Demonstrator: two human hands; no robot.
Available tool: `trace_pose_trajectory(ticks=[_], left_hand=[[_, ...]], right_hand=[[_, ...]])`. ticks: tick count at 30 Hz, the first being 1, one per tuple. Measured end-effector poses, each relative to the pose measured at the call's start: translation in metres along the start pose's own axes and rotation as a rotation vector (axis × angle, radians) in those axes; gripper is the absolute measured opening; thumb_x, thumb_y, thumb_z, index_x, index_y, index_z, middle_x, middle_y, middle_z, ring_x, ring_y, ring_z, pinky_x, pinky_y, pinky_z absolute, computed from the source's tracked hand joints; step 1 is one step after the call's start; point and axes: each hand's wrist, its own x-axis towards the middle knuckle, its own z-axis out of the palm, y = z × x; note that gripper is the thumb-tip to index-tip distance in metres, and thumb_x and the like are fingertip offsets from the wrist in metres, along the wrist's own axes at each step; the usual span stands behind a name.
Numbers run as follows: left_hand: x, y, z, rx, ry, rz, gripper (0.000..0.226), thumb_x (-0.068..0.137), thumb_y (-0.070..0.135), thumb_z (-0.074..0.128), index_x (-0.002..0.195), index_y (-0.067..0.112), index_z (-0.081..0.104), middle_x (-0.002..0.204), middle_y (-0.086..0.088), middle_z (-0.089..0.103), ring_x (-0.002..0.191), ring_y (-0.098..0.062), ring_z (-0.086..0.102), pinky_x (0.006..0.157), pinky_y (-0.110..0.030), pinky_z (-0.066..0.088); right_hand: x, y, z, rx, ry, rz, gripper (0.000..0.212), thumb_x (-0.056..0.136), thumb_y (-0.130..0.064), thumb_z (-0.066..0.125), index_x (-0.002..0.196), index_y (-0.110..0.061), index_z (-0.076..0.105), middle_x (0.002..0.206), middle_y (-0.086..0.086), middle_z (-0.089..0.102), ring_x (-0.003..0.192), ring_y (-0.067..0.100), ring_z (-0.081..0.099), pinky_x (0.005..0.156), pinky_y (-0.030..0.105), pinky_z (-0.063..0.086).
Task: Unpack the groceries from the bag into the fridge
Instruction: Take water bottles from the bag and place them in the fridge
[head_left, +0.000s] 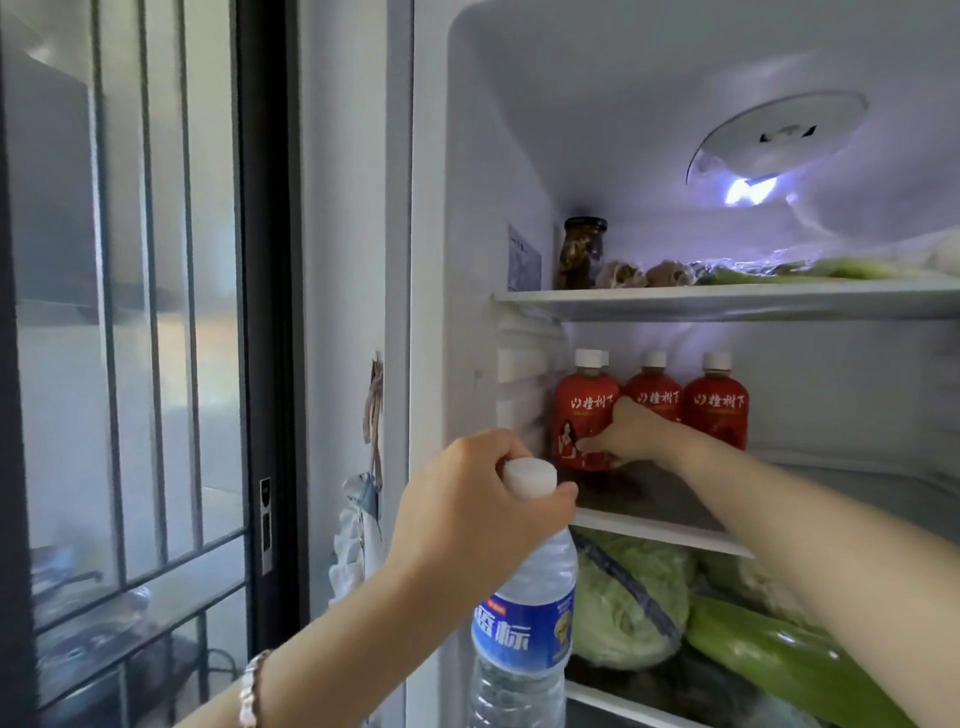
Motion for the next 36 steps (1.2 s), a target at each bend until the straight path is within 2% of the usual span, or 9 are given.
trace_pose_trajectory(ticks=[6, 10, 13, 16, 21, 26, 30, 33, 36], left_hand=[[-0.004, -0.006, -0.003, -0.001, -0.002, -0.002, 0.027, 0.069, 0.046, 0.074, 0.071, 0.023, 0.06, 0.063, 0.005, 0.062, 0.059, -0.007, 0.056, 0.056, -0.023, 0.049], [-0.006, -0.003, -0.007, -0.059, 0.005, -0.014, 0.025, 0.067, 0.043, 0.075, 0.069, 0.022, 0.061, 0.063, 0.005, 0.063, 0.06, -0.007, 0.058, 0.056, -0.023, 0.051], [-0.001, 0.011, -0.006, -0.146, 0.03, 0.026, 0.024, 0.062, 0.042, 0.076, 0.065, 0.022, 0.061, 0.061, 0.009, 0.064, 0.055, -0.006, 0.059, 0.053, -0.024, 0.051], [0.008, 0.04, -0.003, -0.238, 0.061, 0.132, 0.025, 0.057, 0.044, 0.074, 0.065, 0.024, 0.062, 0.057, 0.014, 0.063, 0.049, -0.002, 0.058, 0.05, -0.021, 0.049], [0.016, 0.105, -0.001, -0.485, 0.125, 0.364, 0.022, 0.064, 0.032, 0.078, 0.063, 0.015, 0.063, 0.05, 0.011, 0.059, 0.044, 0.0, 0.051, 0.043, -0.019, 0.045], [0.017, 0.147, 0.009, -0.668, 0.114, 0.608, 0.027, 0.07, 0.034, 0.078, 0.067, 0.015, 0.059, 0.052, 0.008, 0.058, 0.047, -0.002, 0.052, 0.045, -0.016, 0.041], [0.021, 0.137, 0.031, -0.808, -0.071, 0.716, 0.027, 0.08, 0.051, 0.05, 0.086, 0.026, 0.053, 0.064, -0.005, 0.056, 0.056, -0.017, 0.052, 0.051, -0.027, 0.044], [0.027, 0.098, 0.07, -0.468, -0.173, 0.662, 0.038, 0.078, 0.059, 0.039, 0.089, 0.027, 0.055, 0.08, 0.008, 0.062, 0.075, -0.013, 0.059, 0.072, -0.033, 0.05], [0.03, 0.055, 0.101, 0.087, -0.322, 0.645, 0.039, 0.087, 0.054, 0.043, 0.114, 0.029, 0.056, 0.116, 0.02, 0.054, 0.091, -0.004, 0.056, 0.084, -0.02, 0.043]], right_hand=[[0.02, 0.011, 0.014, -0.186, 0.08, -0.029, 0.067, 0.079, -0.041, 0.069, 0.132, -0.006, 0.048, 0.119, 0.012, 0.063, 0.107, 0.026, 0.059, 0.093, 0.033, 0.046], [-0.033, -0.004, 0.003, -0.011, 0.022, -0.154, 0.05, 0.078, -0.021, 0.072, 0.123, -0.006, 0.056, 0.12, 0.012, 0.061, 0.112, 0.025, 0.057, 0.091, 0.029, 0.046], [-0.113, -0.017, -0.024, 0.073, -0.317, -0.305, 0.082, 0.069, -0.026, 0.077, 0.14, -0.023, 0.036, 0.141, 0.001, 0.046, 0.126, 0.014, 0.047, 0.104, 0.026, 0.038], [-0.18, -0.026, -0.041, 0.117, -0.563, -0.467, 0.071, 0.06, -0.03, 0.083, 0.118, -0.048, 0.046, 0.125, -0.016, 0.059, 0.115, 0.002, 0.056, 0.096, 0.025, 0.047], [-0.232, -0.037, -0.079, -0.036, -0.035, -0.609, 0.042, 0.062, -0.024, 0.084, 0.093, -0.04, 0.059, 0.097, -0.026, 0.067, 0.089, -0.01, 0.063, 0.077, 0.008, 0.05], [-0.262, -0.032, -0.121, -0.164, 0.278, -0.595, 0.047, 0.052, -0.025, 0.085, 0.092, -0.03, 0.062, 0.088, -0.017, 0.07, 0.081, 0.0, 0.067, 0.074, 0.024, 0.054], [-0.266, -0.015, -0.136, -0.211, 0.603, -0.527, 0.055, 0.045, -0.039, 0.082, 0.095, -0.035, 0.059, 0.088, -0.018, 0.069, 0.079, 0.001, 0.066, 0.073, 0.032, 0.055], [-0.258, 0.002, -0.14, -0.281, 0.818, -0.507, 0.062, 0.046, -0.045, 0.082, 0.1, -0.045, 0.051, 0.085, -0.025, 0.066, 0.077, 0.002, 0.062, 0.071, 0.019, 0.051], [-0.247, 0.021, -0.137, -0.441, 0.809, -0.52, 0.079, 0.049, -0.04, 0.085, 0.114, -0.048, 0.04, 0.089, -0.04, 0.054, 0.094, -0.005, 0.048, 0.073, -0.001, 0.036]])
